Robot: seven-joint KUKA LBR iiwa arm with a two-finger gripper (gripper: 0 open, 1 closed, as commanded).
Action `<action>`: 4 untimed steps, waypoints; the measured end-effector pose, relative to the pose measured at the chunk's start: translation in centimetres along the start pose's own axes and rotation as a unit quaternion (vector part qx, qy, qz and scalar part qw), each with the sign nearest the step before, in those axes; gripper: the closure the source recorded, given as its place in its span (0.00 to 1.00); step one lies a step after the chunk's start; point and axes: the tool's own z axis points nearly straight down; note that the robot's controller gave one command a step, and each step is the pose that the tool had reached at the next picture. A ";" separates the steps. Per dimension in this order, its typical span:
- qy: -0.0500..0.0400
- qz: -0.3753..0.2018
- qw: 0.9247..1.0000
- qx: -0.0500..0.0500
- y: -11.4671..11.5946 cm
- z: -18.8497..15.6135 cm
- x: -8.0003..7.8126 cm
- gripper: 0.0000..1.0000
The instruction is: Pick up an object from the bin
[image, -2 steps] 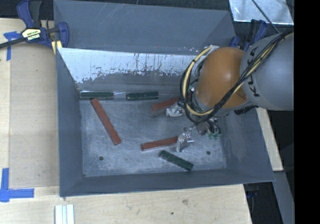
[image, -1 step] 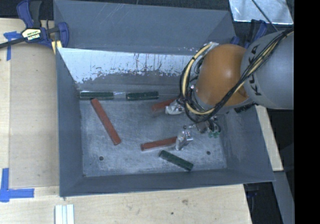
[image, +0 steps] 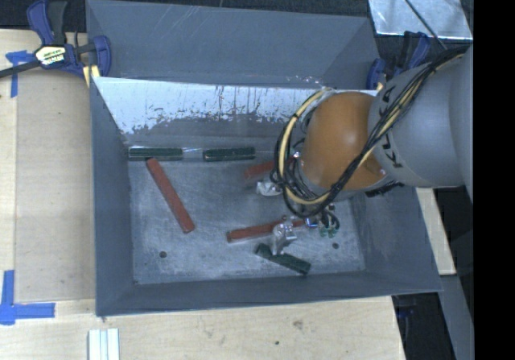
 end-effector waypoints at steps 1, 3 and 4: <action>0.002 -0.001 1.000 0.001 0.3 0.7 -0.3 1.00; 0.004 -0.002 1.000 0.000 0.3 0.3 -0.1 1.00; 0.009 -0.002 1.000 -0.001 0.4 -1.5 0.1 1.00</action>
Offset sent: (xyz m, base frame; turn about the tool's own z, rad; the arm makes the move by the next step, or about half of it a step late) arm 0.0000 0.0000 0.0000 0.0000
